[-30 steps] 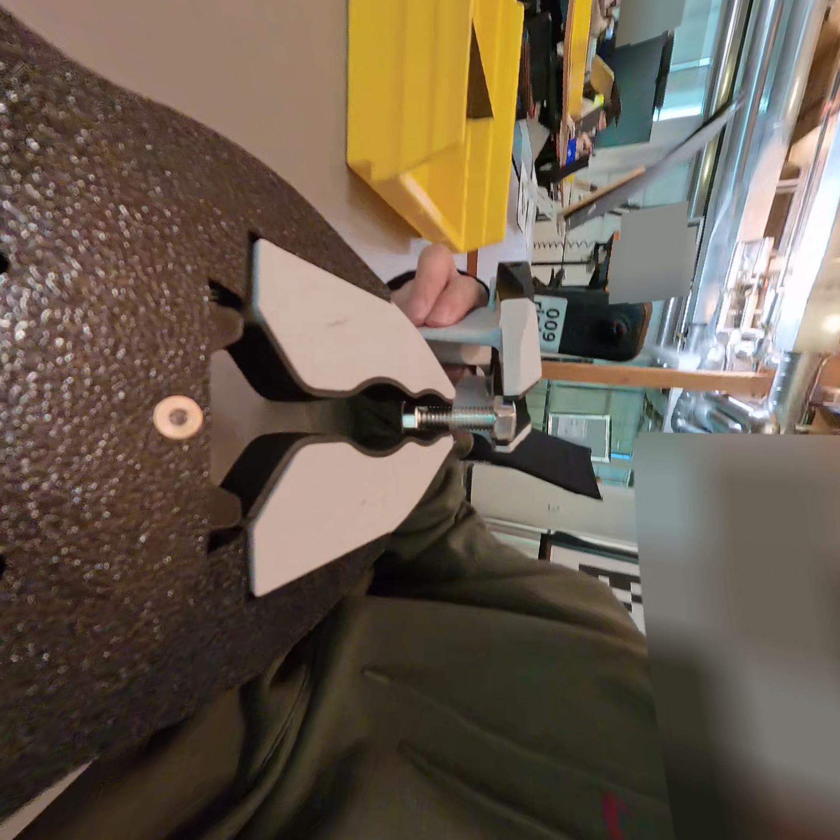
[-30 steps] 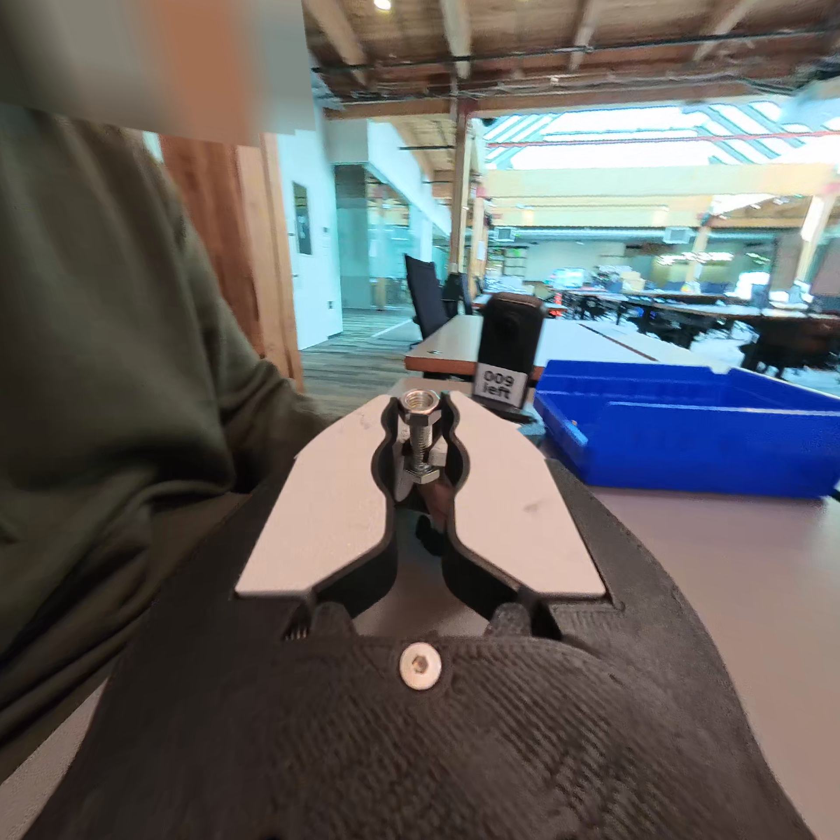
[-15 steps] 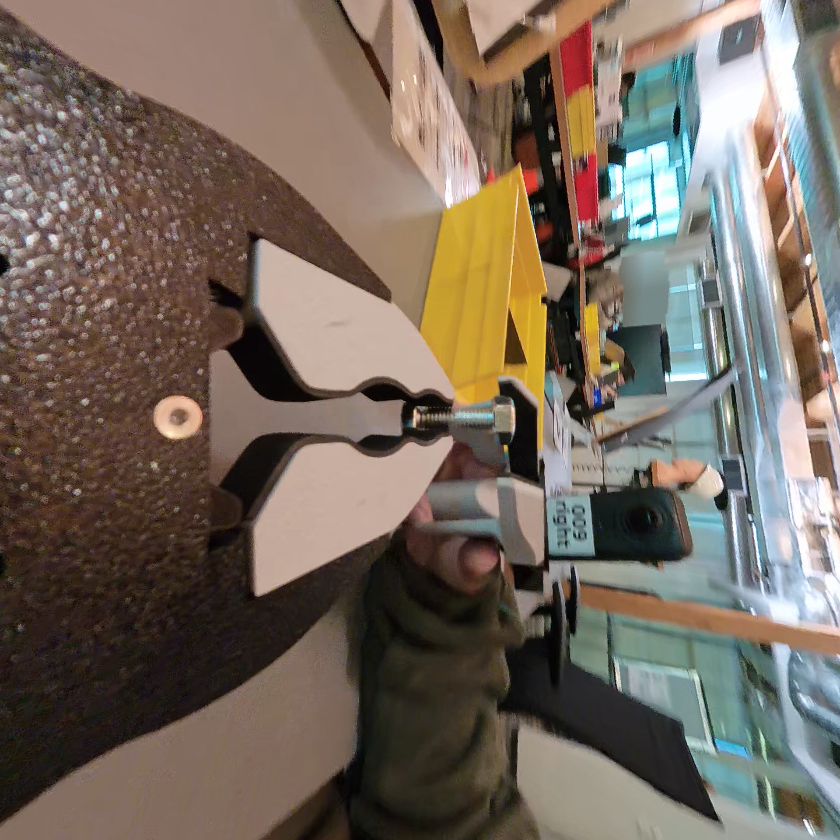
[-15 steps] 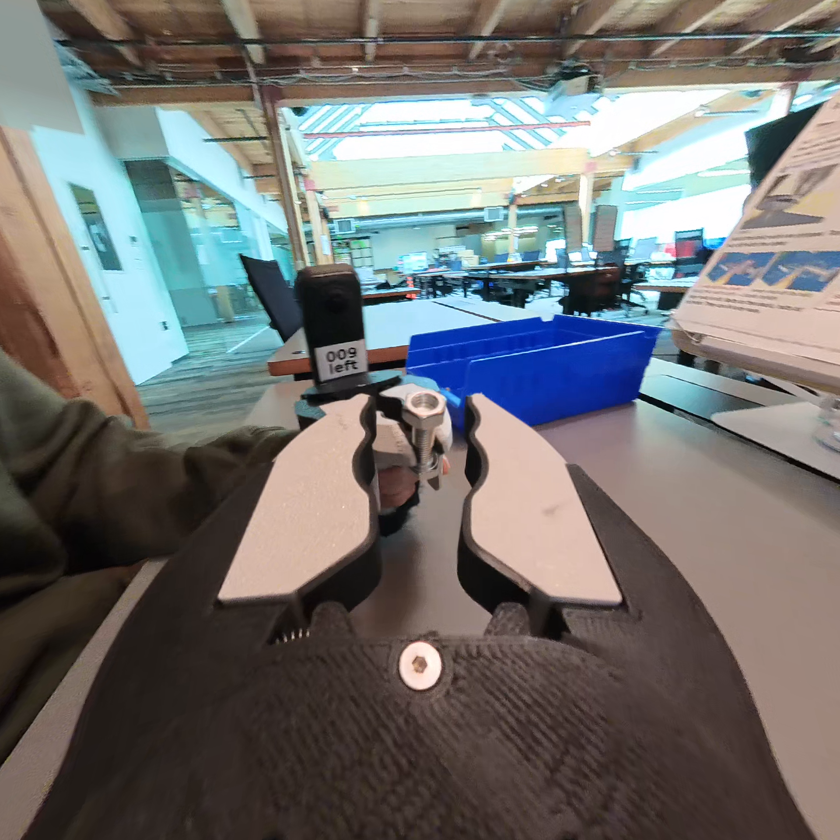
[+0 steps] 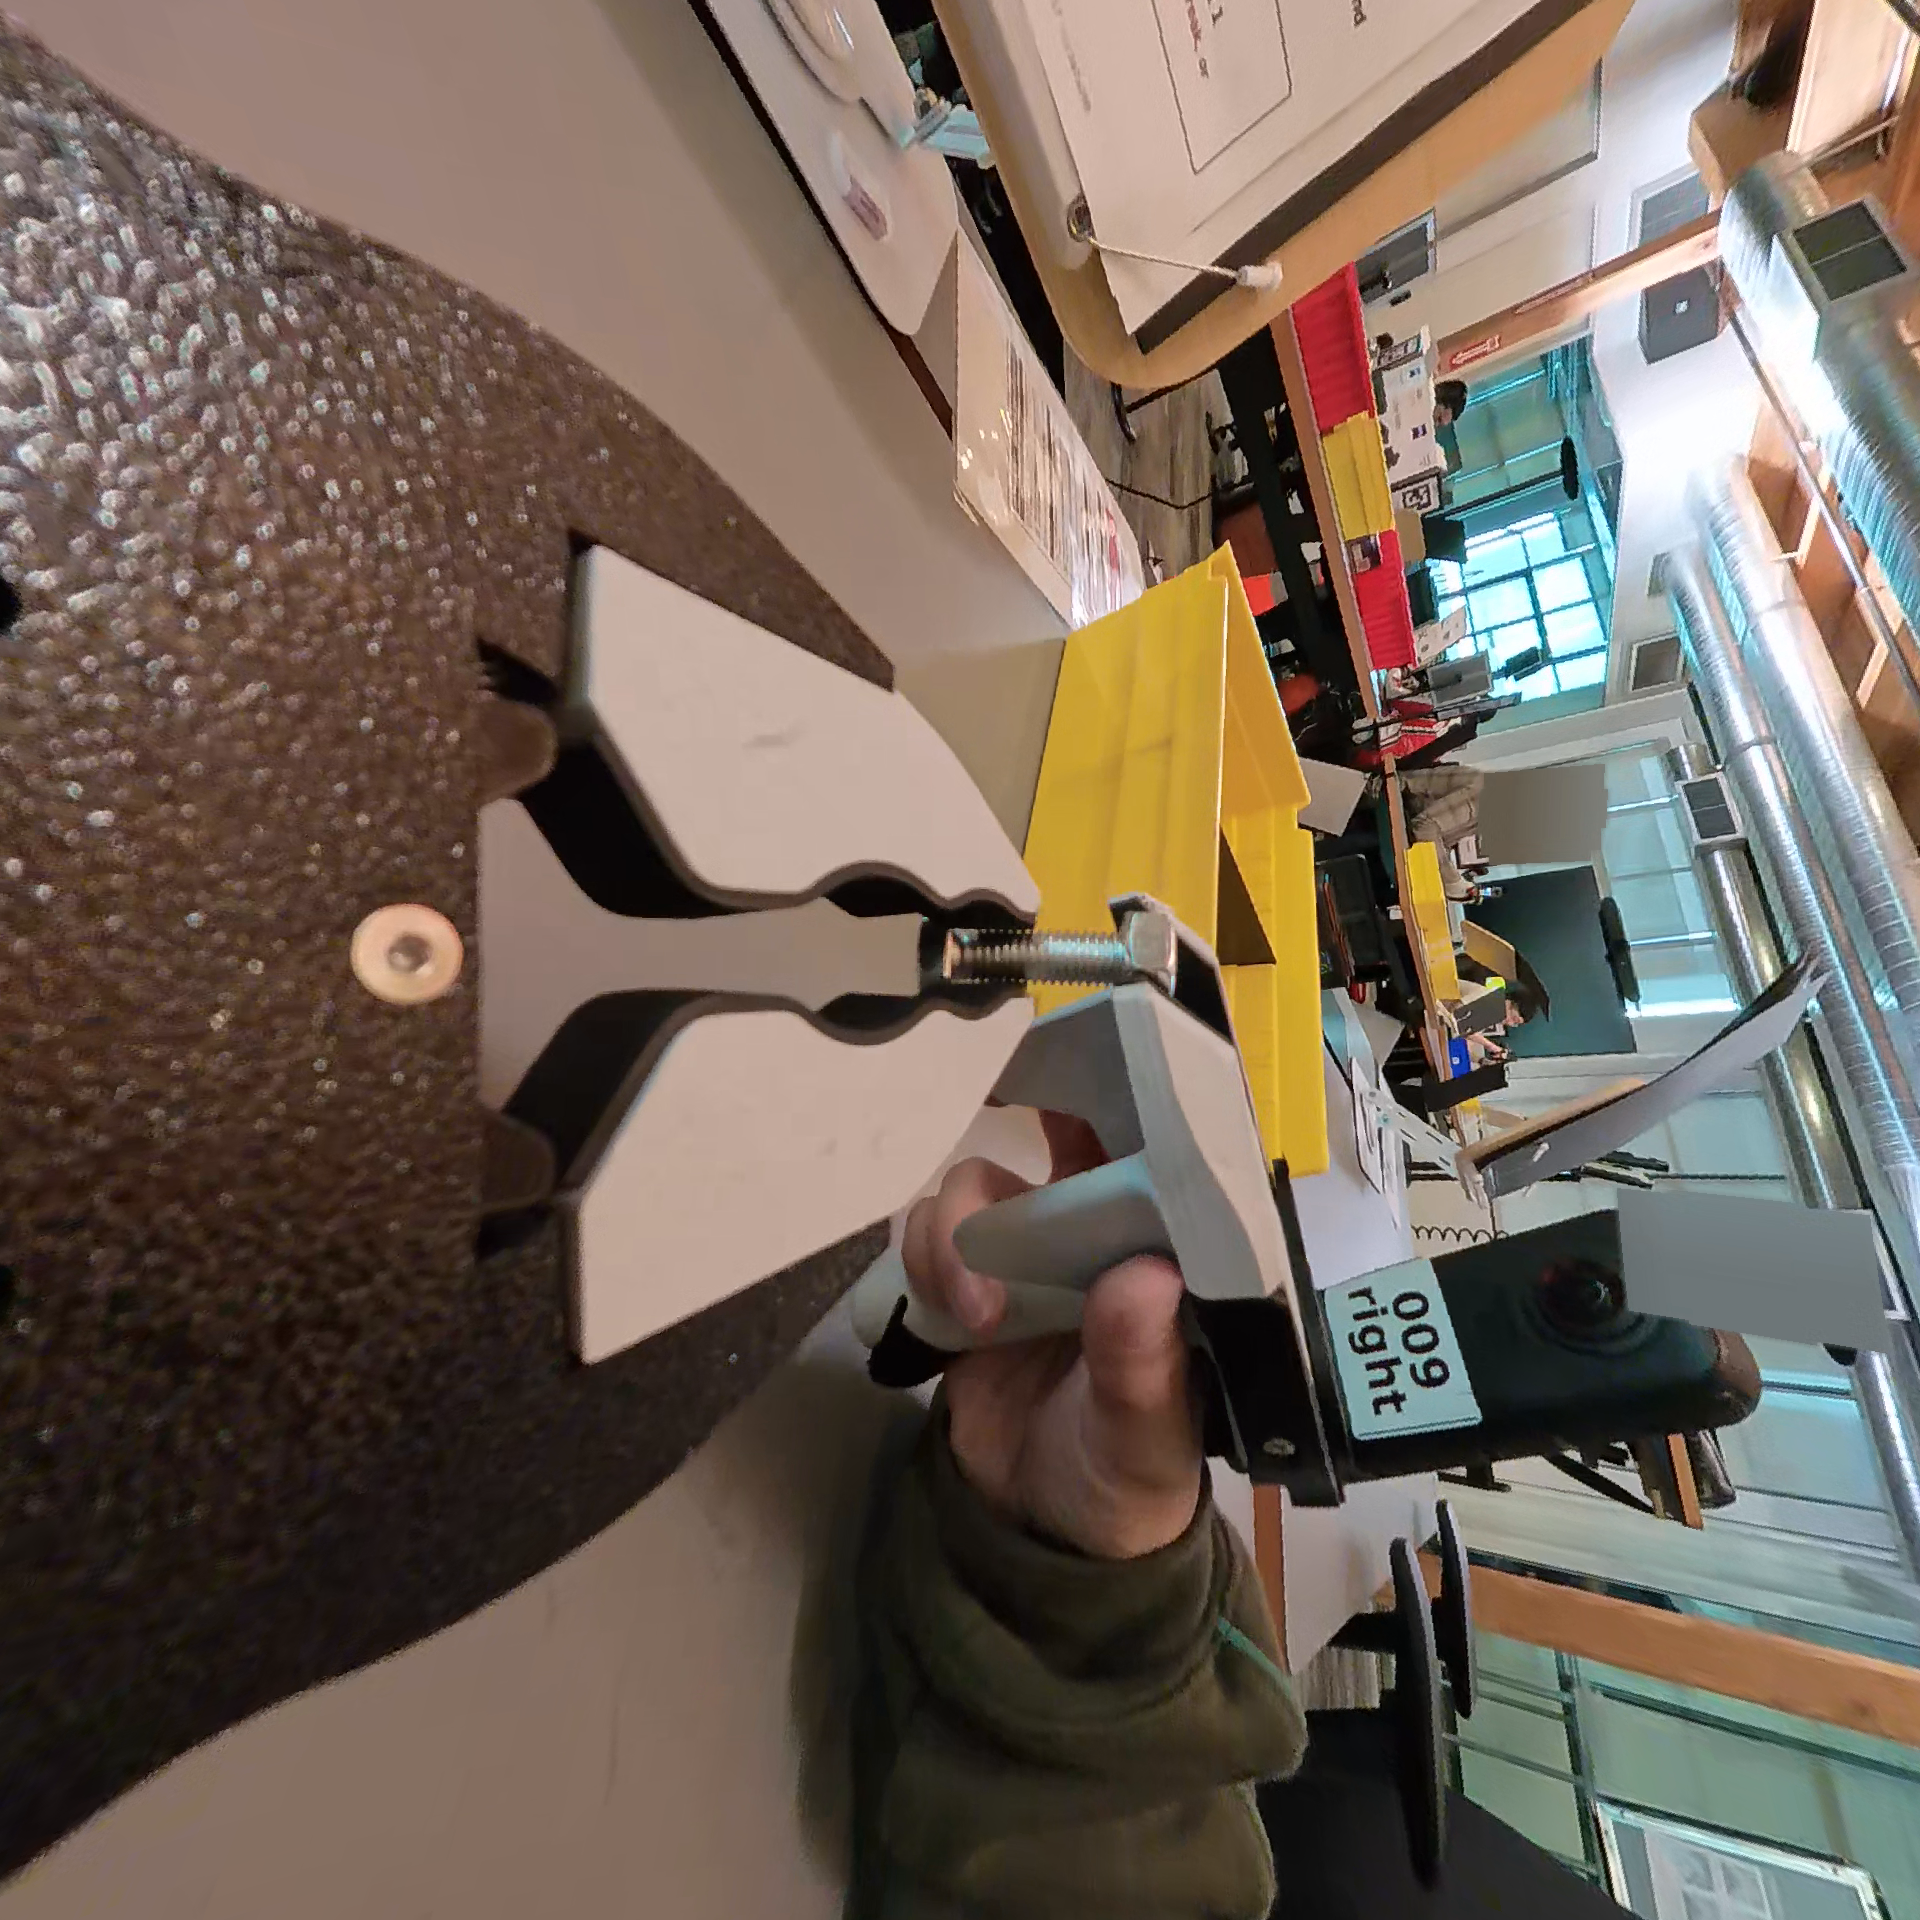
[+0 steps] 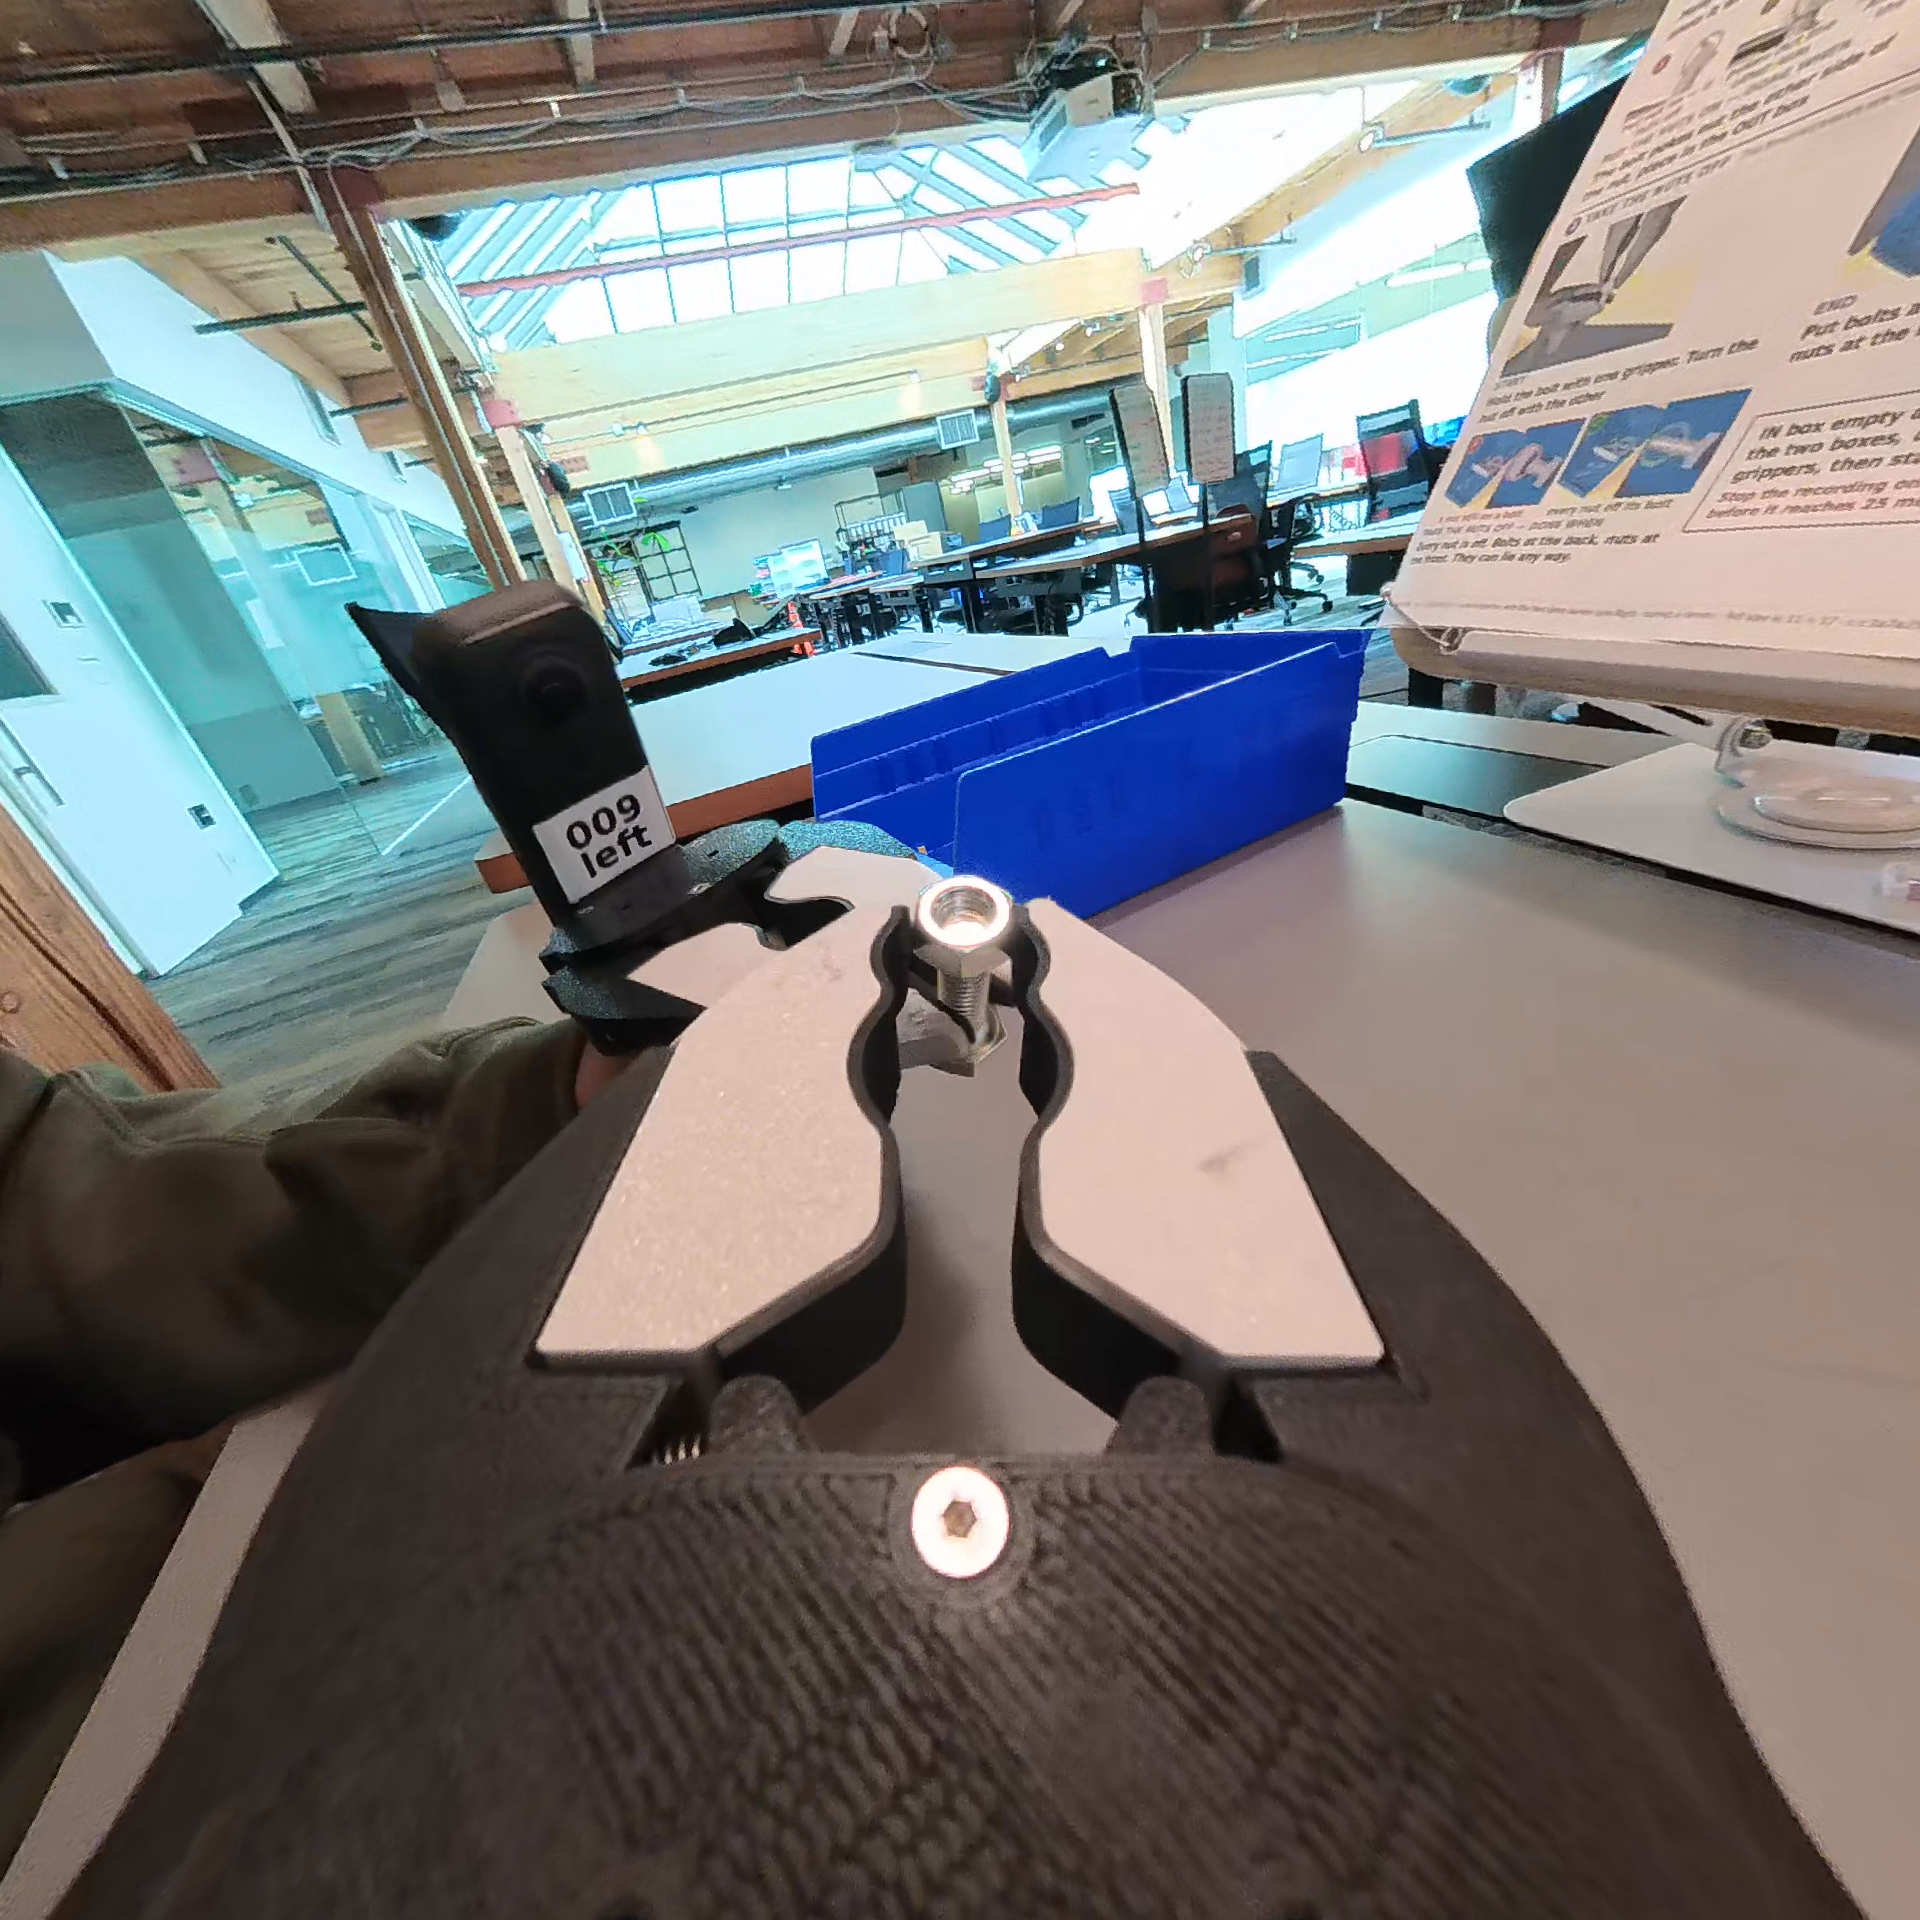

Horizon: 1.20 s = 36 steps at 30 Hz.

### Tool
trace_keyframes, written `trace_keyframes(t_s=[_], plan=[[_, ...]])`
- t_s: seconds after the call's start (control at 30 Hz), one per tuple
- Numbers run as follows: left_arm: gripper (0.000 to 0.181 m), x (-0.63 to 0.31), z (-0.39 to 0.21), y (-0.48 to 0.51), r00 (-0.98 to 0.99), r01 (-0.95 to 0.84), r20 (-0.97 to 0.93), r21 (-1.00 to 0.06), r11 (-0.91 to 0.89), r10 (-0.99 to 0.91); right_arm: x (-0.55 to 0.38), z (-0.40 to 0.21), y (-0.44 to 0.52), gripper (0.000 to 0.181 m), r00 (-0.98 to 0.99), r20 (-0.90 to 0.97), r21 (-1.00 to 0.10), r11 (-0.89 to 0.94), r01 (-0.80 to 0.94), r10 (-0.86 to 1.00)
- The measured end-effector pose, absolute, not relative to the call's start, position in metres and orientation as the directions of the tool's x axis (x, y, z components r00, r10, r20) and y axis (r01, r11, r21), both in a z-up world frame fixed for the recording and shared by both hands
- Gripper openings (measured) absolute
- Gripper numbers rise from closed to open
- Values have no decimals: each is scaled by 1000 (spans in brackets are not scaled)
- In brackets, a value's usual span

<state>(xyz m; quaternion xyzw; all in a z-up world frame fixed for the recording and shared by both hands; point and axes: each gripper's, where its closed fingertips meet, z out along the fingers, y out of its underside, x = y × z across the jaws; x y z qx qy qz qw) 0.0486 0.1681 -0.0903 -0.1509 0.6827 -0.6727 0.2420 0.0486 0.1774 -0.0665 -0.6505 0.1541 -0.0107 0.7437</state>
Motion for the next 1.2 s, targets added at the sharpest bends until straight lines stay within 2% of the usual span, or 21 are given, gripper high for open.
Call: trace_keyframes(t_s=[0.13,0.23,0.37,0.53,0.67,0.77,0.83,0.9,0.97,1.07,1.2], plan=[[9,38,-89,164,-900,65,-56,-998,-7,-432,43,-68,178,17,970,-172,-983,100,-157,-169],[9,4,-72,156,-987,-69,92,-983,-168,-134,15,-53,170,18,998,-39,-992,118,-44,43],[9,-30,-66,148,-987,-127,106,-975,-184,117,-24,-43,161,18,961,105,-985,161,64,257],[9,-45,-64,147,-968,-156,113,-971,-181,225,-44,-40,158,18,922,119,-980,192,49,369],[9,-34,-71,145,-981,-146,122,-977,-157,152,-44,-21,149,18,913,79,-954,296,-47,400],[9,-15,-72,149,-993,-120,117,-977,-175,25,-13,-24,149,18,974,61,-966,260,2,219],[9,-3,-75,153,-991,-107,118,-981,-164,-61,38,-23,138,17,992,43,-970,231,68,-115],[9,4,-76,157,-986,-109,128,-979,-171,-104,99,-34,101,17,850,96,-985,74,157,-518],[9,8,-76,158,-982,-115,138,-977,-178,-125,142,-55,52,18,622,235,-972,-178,154,-747],[9,12,-81,157,-979,-117,141,-981,-155,-150,176,-82,-9,17,379,388,-909,-416,8,-840],[9,12,-85,154,-978,-114,133,-986,-122,-160,187,-109,-34,18,353,397,-872,-468,-141,-847]])
